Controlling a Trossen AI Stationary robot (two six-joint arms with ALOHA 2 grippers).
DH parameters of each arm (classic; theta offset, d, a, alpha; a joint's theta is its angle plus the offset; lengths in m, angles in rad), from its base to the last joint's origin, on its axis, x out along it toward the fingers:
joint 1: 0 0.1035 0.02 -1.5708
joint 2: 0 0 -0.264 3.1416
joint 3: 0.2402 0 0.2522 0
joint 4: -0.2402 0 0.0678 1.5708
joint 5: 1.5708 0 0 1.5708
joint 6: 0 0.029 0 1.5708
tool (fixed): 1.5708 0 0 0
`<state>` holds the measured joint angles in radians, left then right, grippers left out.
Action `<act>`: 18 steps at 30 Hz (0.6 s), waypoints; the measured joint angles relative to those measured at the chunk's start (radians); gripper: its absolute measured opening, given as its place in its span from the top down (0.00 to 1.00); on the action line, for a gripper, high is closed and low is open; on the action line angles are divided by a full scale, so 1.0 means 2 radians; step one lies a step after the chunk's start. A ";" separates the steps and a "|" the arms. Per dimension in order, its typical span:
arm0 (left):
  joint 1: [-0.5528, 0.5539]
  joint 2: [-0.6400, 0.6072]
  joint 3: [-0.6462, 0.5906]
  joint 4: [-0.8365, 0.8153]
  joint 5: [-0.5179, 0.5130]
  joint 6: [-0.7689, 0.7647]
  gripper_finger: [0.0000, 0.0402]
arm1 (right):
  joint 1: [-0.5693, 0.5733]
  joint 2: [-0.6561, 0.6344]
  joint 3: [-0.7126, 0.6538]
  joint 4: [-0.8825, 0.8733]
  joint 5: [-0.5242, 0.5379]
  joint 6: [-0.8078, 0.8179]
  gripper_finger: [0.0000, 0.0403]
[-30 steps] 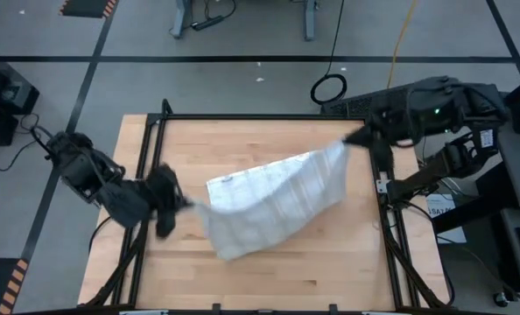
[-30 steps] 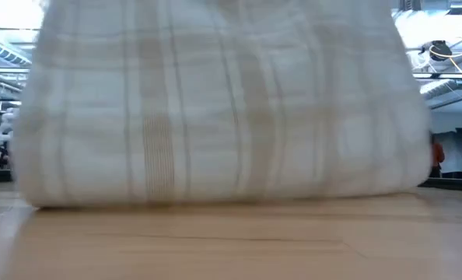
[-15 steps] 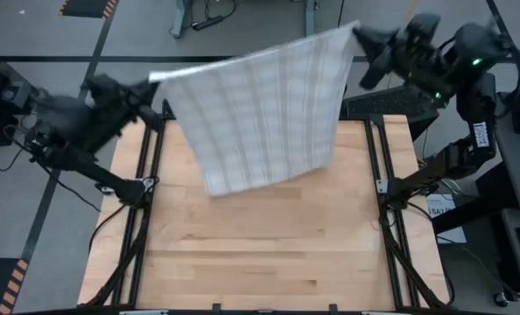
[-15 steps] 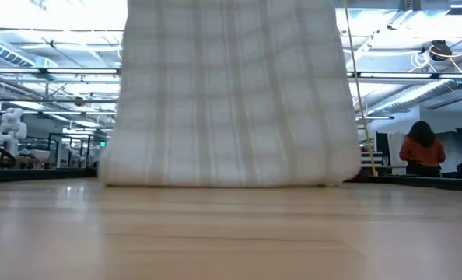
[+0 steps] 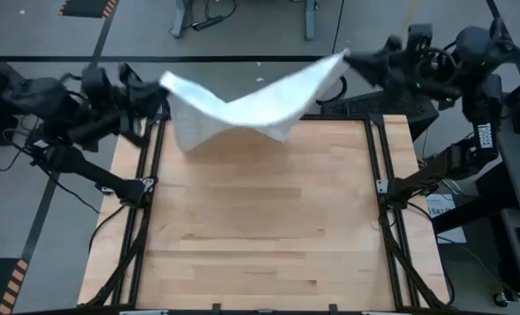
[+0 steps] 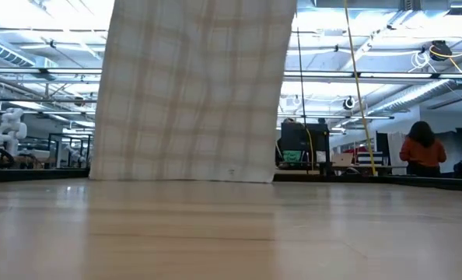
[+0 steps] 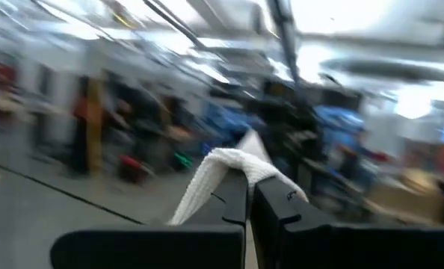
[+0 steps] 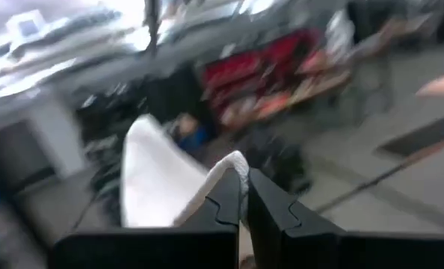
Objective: Roll towel
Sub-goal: Roll the towel
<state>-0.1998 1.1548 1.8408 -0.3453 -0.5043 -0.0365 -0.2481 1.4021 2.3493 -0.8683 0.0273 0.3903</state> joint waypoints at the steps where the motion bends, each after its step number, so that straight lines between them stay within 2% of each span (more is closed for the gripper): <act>1: -0.002 -0.001 0.000 -0.021 0.018 -0.022 0.99 | 0.005 -0.002 0.000 -0.020 -0.013 0.008 1.00; 4: -0.009 -0.001 0.000 -0.101 0.067 -0.090 0.99 | 0.021 -0.007 0.000 -0.088 -0.042 0.029 1.00; 9: -0.026 0.000 0.000 -0.242 0.131 -0.200 0.99 | 0.049 -0.010 0.000 -0.197 -0.043 0.053 1.00; 13: -0.048 -0.001 0.000 -0.305 0.183 -0.262 0.99 | 0.069 -0.009 0.000 -0.237 -0.044 0.065 1.00; 18: -0.078 -0.001 0.000 -0.372 0.201 -0.316 0.99 | 0.092 -0.009 0.000 -0.268 -0.045 0.084 1.00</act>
<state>-0.3555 1.1534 1.8404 -1.0897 -0.1013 -0.6691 -0.0649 1.3838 2.3493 -1.4047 -0.0620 0.5579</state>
